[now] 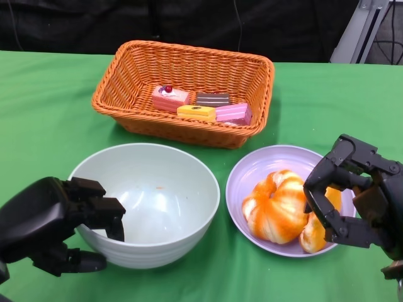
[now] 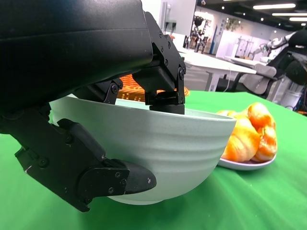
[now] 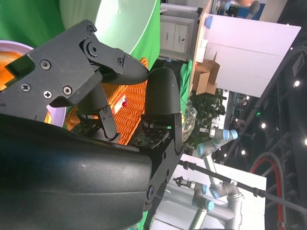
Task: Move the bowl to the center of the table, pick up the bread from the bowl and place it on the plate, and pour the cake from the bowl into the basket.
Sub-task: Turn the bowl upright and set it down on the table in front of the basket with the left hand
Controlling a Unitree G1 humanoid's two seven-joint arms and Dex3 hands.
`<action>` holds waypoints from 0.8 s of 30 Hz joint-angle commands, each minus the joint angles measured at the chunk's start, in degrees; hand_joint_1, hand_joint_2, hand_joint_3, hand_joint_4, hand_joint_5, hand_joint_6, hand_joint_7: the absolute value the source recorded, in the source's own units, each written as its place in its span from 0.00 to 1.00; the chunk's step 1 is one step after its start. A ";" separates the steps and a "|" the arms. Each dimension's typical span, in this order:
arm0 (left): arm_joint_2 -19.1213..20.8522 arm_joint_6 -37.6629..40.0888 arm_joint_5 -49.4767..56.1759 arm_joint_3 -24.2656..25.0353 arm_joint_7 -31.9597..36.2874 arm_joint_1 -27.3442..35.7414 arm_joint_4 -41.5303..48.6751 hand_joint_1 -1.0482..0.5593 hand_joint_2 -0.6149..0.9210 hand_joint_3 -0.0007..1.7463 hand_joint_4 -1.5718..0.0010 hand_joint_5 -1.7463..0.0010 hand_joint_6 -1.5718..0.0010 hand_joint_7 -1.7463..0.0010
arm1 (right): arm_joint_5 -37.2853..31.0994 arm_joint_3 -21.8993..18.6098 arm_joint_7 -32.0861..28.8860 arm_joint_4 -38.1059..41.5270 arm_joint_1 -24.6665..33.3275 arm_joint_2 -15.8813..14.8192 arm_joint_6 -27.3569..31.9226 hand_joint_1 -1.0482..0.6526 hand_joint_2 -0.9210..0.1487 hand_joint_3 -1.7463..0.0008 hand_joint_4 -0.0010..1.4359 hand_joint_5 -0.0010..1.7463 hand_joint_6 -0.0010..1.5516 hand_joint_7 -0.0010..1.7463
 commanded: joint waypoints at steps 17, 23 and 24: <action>4.26 8.80 5.57 -7.50 6.79 1.16 -3.78 0.55 0.95 0.14 0.53 0.00 0.55 0.21 | 0.69 -0.70 0.44 0.89 -0.55 -0.75 -1.73 0.54 0.33 0.48 0.54 0.92 0.43 0.80; 5.36 11.77 7.75 -9.74 9.02 1.43 -5.42 0.55 0.98 0.08 0.54 0.00 0.60 0.11 | 0.55 -0.58 0.31 0.55 -0.41 -0.70 -1.48 0.55 0.35 0.47 0.54 0.91 0.44 0.80; 5.53 12.50 8.01 -10.09 9.08 1.59 -5.94 0.55 0.98 0.08 0.54 0.00 0.60 0.11 | 0.41 -0.62 0.22 0.61 -0.39 -0.69 -1.61 0.55 0.35 0.46 0.54 0.91 0.43 0.80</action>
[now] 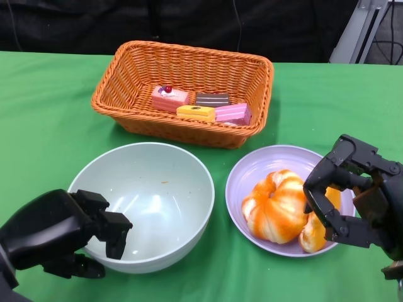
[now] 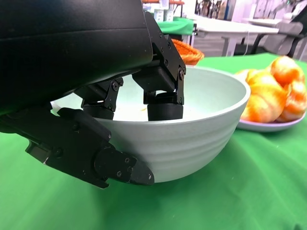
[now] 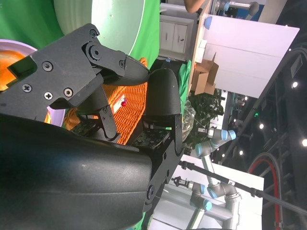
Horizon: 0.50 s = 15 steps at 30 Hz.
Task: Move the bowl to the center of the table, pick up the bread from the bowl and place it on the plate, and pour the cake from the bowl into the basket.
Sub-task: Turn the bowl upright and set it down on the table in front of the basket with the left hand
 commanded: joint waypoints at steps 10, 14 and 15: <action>7.48 11.03 -2.98 -5.01 -12.11 3.00 -12.71 0.47 1.00 0.05 0.55 0.33 0.46 0.77 | 0.11 -0.70 -0.40 -0.38 -0.14 -0.67 -0.46 0.55 0.35 0.46 0.54 0.91 0.44 0.80; 10.13 16.90 -8.02 -5.84 -22.33 5.56 -20.50 0.39 1.00 0.01 0.50 0.90 0.53 0.99 | -0.16 -0.81 -0.30 -0.01 -0.15 -0.89 -1.23 0.55 0.34 0.47 0.54 0.92 0.43 0.81; 10.71 18.82 -9.33 -5.85 -24.94 6.22 -22.52 0.38 1.00 0.01 0.51 0.93 0.54 0.99 | -0.10 -0.79 -0.33 -0.08 -0.13 -0.87 -1.09 0.55 0.34 0.47 0.54 0.92 0.43 0.81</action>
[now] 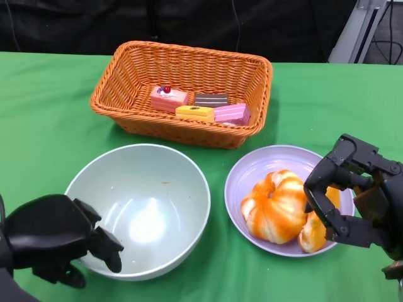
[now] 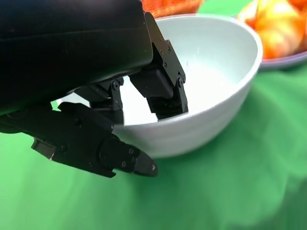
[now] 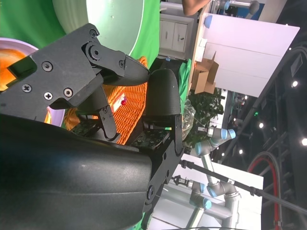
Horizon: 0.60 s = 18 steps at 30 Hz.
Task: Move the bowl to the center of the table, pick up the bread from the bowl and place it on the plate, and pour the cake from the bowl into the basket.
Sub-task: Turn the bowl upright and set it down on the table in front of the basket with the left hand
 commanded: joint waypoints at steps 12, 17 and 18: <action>3.60 10.11 -10.96 0.66 -13.57 4.23 -9.80 0.05 1.00 0.10 0.88 1.00 0.86 1.00 | -0.35 -0.51 -0.79 -0.41 -0.11 -0.63 0.02 0.53 0.33 0.49 0.54 0.93 0.43 0.82; 3.73 11.64 -18.36 0.14 -19.23 3.55 -8.86 0.00 1.00 0.13 0.94 1.00 0.91 1.00 | 0.13 -0.43 -0.55 -0.48 -0.07 -0.66 0.00 0.55 0.35 0.46 0.53 0.93 0.43 0.82; 3.20 12.56 -24.90 0.01 -22.76 3.27 -7.92 0.00 1.00 0.14 0.95 1.00 0.92 1.00 | 0.10 -0.42 -0.58 -0.49 -0.06 -0.63 -0.03 0.55 0.35 0.46 0.53 0.93 0.43 0.82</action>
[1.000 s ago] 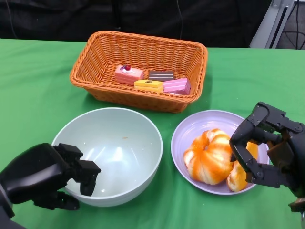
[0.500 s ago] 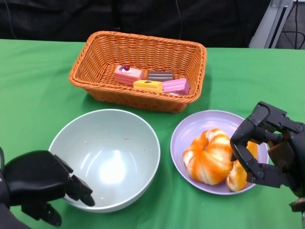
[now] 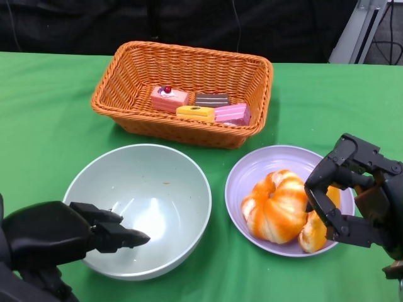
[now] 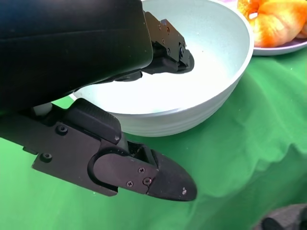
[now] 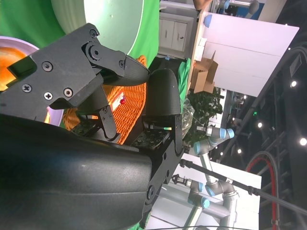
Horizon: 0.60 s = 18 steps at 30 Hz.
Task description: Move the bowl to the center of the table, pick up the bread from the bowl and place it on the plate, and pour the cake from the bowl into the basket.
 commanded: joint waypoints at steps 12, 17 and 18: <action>-13.25 18.98 -53.13 9.09 -22.44 0.86 2.14 0.09 1.00 0.17 0.73 0.93 0.74 0.97 | 0.40 -0.32 0.06 -0.25 -0.08 -0.58 0.49 0.55 0.38 0.43 0.53 0.92 0.44 0.82; -21.63 22.79 -57.90 13.37 -19.52 2.05 1.08 0.26 1.00 0.11 0.55 0.89 0.62 0.96 | -0.44 -0.26 -0.17 -0.46 0.13 -0.62 0.03 0.53 0.39 0.43 0.54 0.91 0.44 0.82; -23.23 24.39 -59.21 13.99 -18.95 2.25 0.60 0.30 1.00 0.10 0.52 0.88 0.60 0.96 | -0.20 -0.18 0.02 -0.66 0.21 -0.66 0.21 0.53 0.39 0.43 0.54 0.91 0.44 0.82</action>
